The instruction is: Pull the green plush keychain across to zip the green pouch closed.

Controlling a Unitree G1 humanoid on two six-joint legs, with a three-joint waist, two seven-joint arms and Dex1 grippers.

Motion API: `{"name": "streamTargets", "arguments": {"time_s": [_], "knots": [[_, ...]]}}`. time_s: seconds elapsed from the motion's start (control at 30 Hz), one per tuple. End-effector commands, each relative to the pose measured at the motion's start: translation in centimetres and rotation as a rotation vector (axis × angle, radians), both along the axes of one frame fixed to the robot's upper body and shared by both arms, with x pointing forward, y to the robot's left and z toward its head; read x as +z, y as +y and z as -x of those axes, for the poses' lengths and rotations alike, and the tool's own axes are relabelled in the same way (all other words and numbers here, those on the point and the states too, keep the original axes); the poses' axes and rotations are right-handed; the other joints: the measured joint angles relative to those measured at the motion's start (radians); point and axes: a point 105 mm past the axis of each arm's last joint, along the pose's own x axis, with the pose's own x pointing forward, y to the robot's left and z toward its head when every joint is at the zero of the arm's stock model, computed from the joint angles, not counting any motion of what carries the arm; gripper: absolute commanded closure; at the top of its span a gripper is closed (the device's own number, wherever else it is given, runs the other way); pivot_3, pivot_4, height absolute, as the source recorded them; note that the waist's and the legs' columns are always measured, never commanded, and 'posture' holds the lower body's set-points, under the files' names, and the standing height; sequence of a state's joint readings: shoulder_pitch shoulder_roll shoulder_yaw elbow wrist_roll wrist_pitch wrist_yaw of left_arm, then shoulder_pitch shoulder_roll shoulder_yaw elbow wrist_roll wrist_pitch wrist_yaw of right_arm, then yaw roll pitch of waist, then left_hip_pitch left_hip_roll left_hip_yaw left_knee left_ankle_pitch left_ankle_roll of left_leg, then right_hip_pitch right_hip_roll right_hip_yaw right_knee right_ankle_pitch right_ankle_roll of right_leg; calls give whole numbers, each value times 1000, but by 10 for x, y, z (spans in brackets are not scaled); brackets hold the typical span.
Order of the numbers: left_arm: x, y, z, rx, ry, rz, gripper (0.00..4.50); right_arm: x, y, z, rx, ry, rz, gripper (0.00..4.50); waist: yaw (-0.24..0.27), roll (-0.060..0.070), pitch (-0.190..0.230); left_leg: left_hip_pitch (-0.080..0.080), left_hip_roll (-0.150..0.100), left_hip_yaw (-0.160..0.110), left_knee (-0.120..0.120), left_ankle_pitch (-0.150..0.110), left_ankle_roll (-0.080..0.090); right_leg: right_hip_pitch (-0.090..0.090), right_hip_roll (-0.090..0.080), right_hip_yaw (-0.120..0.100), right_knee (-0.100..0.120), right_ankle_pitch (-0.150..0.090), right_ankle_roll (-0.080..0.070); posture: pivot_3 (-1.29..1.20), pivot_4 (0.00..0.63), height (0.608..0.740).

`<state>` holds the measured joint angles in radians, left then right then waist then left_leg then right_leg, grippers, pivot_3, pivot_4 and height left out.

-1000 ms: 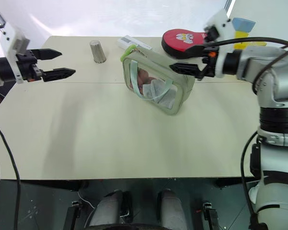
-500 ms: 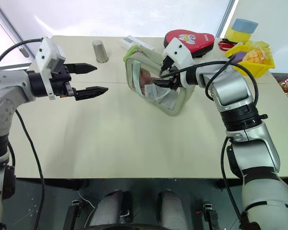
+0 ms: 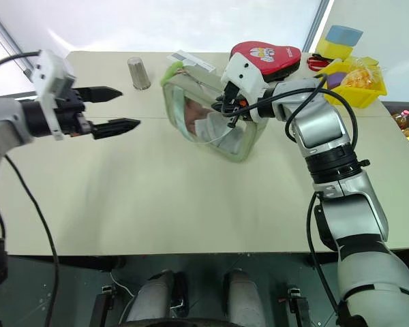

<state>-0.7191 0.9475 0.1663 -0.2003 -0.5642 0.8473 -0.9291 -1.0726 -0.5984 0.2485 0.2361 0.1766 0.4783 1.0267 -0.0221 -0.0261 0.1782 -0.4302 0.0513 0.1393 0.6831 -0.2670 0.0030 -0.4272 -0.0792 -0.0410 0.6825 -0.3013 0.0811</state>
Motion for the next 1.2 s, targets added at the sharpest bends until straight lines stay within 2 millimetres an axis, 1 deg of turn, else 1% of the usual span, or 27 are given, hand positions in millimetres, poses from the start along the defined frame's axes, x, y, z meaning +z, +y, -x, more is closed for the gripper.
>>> {"name": "streamTargets", "arguments": {"time_s": [0.03, 0.17, 0.23, 0.33, 0.4, 0.43, 0.5, 0.53, 0.63, 0.7, 0.77, 0.87, 0.97, 1.0, 1.07, 1.1, 1.17, 1.2], "knots": [[17, 16, 9, 21, -30, 18, 0, 10, 13, 25, 191, -83, 59, 4442, 2, 0, 0, 0, 0, 0, 0, 0, 0, 0, 0, 0, 0, 0, 0, 0, 150, 740], [10, 19, 10, 36, -16, 0, 0, -24, 18, 32, 256, -53, 125, 4442, 8, 0, 0, 0, -1, -1, 1, 0, 0, 2, -1, 0, 0, 0, 0, 0, 150, 740], [6, 19, 11, 43, -7, 8, 0, -26, 22, 38, 277, -25, 116, 4442, 6, -1, -1, 0, -1, -1, 1, 0, 0, 2, -1, 0, 0, 0, 0, 0, 150, 740], [2, 22, 12, 57, 3, 11, 0, -17, 24, 49, 289, 19, 73, 3489, 2, -1, -1, 4, 0, -1, 1, 0, 0, 5, 0, 0, 1, 0, 0, 0, 150, 740], [0, 24, 11, 67, 6, 11, 0, -6, 21, 48, 259, -2, 50, 2537, 0, -1, -1, 4, 0, -1, 1, 0, 0, 4, 0, 0, 1, 0, 0, 0, 150, 740], [-1, 25, 11, 71, 8, 14, 0, 1, 16, 50, 247, -12, 46, 2096, 2, -1, -1, 4, 0, -1, 1, 0, 0, 4, 0, 0, 1, 0, 0, 0, 150, 740], [-2, 29, 10, 83, 13, 18, 0, 14, 1, 54, 210, -19, 49, 2096, 6, -1, -1, 3, 0, -1, 1, 0, 0, 3, 0, 0, 1, 0, 0, 0, 150, 740], [-3, 32, 9, 94, 15, 18, 0, 18, -9, 56, 185, -18, 61, 2096, 11, -1, -1, 3, 0, -1, 1, 0, 0, 3, -1, 0, 1, 0, 0, 0, 150, 740], [-5, 40, 5, 123, 14, 21, 0, 21, -27, 59, 122, -5, 76, 2096, 13, -1, -1, 3, -1, -1, 1, 0, 0, 4, -2, 0, 0, 0, 0, 0, 150, 740], [-6, 46, 1, 146, 15, 28, 0, 18, -35, 62, 97, 16, 85, 2096, 9, -2, -1, 3, -1, -1, 1, 0, 1, 4, -2, 0, 0, 0, 0, 0, 150, 740], [-8, 49, -2, 152, 16, 22, 0, 13, -38, 63, 83, 32, 93, 2096, 4, -2, -1, 3, 0, -1, 1, 0, 0, 4, -1, 0, 0, 0, 0, 0, 150, 740], [-15, 51, -15, 171, 3, 8, 0, -11, -39, 60, 67, 81, 118, 2096, 3, -1, -1, 4, 0, -1, 0, 0, 0, 4, 0, 0, 0, 0, 0, 0, 150, 740], [-20, 55, -30, 208, -29, -19, 0, -21, -38, 55, 61, 84, 125, 2096, 6, -1, -1, 3, 0, 0, 0, 0, 0, 3, 0, 0, 0, 0, 0, 0, 150, 740], [-21, 57, -36, 230, -43, -22, 0, -21, -37, 53, 62, 79, 119, 2321, 7, -2, -1, 3, 0, 0, 1, 0, 0, 3, -1, 0, 0, 0, 0, 0, 150, 740], [-20, 60, -49, 265, -69, -14, 0, -22, -33, 53, 77, 83, 105, 2910, 8, -2, -1, 3, 0, 0, 1, 0, 0, 3, 0, 0, 0, 0, 0, 0, 150, 740], [-20, 61, -53, 274, -73, -8, 0, -23, -32, 53, 81, 81, 105, 3377, 9, -2, -1, 3, 0, 0, 1, 0, 0, 3, 0, 0, 0, 0, 0, 0, 150, 740], [-24, 55, -59, 253, -68, 5, 0, -24, -30, 55, 95, 85, 109, 4446, 8, -2, -1, 3, 0, 0, 1, 0, 0, 3, 0, 0, 0, 0, 0, 0, 150, 740], [-25, 53, -61, 244, -66, 8, 0, -25, -29, 56, 99, 86, 110, 4485, 8, -2, -1, 3, 0, 0, 1, 0, 0, 3, 0, 0, 0, 0, 0, 0, 150, 740]]}}
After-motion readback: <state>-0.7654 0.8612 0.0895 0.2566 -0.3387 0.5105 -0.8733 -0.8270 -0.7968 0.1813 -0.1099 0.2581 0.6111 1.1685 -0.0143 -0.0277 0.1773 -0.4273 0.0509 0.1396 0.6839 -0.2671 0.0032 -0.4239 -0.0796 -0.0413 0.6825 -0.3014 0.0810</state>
